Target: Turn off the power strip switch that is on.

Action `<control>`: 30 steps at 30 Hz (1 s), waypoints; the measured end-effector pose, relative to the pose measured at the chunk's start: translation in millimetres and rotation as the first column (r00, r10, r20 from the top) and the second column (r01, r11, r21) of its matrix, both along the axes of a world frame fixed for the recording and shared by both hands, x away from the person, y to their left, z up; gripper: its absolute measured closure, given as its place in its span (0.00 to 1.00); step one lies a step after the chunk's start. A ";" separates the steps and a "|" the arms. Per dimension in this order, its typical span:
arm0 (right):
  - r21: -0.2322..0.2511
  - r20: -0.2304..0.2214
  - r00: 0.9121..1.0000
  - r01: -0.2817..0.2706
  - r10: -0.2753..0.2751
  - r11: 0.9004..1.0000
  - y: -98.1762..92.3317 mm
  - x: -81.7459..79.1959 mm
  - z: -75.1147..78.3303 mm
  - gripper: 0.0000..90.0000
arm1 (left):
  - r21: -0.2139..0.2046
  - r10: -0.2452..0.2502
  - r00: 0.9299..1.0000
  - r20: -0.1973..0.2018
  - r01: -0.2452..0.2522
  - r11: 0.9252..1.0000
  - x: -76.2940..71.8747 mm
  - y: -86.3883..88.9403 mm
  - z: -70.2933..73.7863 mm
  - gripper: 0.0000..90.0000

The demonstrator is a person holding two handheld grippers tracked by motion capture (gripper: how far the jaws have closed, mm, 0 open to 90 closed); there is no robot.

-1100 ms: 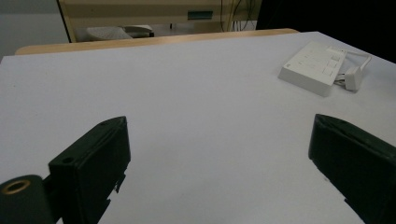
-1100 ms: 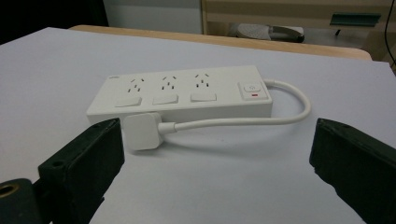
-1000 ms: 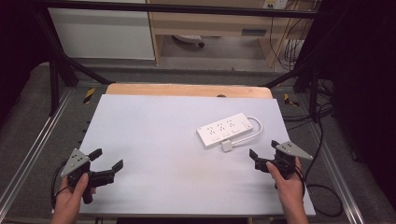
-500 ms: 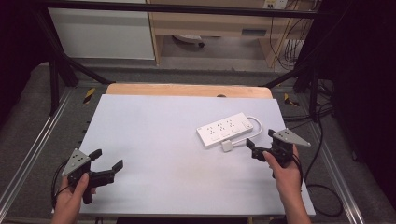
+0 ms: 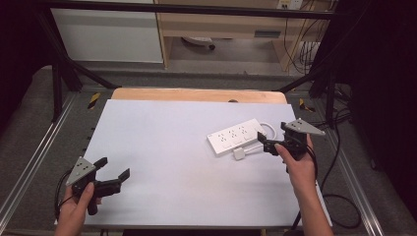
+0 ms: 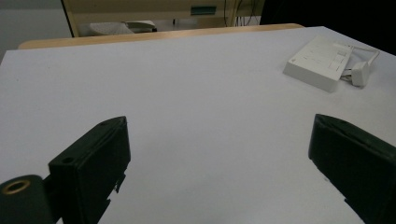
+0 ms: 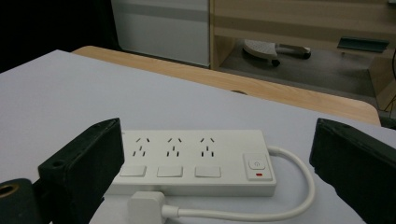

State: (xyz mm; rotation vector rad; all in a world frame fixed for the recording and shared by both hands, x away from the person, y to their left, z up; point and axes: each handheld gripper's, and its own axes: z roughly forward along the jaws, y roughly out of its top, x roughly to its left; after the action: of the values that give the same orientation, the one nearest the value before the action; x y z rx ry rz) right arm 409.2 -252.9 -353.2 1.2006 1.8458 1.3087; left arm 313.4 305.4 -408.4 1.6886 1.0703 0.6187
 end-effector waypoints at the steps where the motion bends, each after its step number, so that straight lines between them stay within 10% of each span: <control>1: 0.000 -0.001 1.000 0.000 0.000 1.000 0.2 1.9 -0.1 0.04 | 0.000 -0.001 1.000 0.001 0.001 1.000 0.0 -0.2 -0.1 0.06; 20: 0.002 0.021 1.000 0.009 -0.009 1.000 6.3 29.8 4.5 0.09 | 0.006 -0.005 1.000 -0.007 0.005 1.000 1.2 -1.3 -1.6 0.06; 30: -0.001 0.033 0.999 0.026 -0.026 1.000 6.5 36.5 4.0 0.29 | 0.008 -0.006 1.000 -0.010 0.006 1.000 1.1 -1.8 -1.8 0.06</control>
State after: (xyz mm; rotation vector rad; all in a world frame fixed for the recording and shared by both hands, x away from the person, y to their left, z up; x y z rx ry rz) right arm 445.7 -246.4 -349.2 1.1909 1.8021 1.3048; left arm 314.5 303.6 -410.2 1.7026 1.0711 0.6120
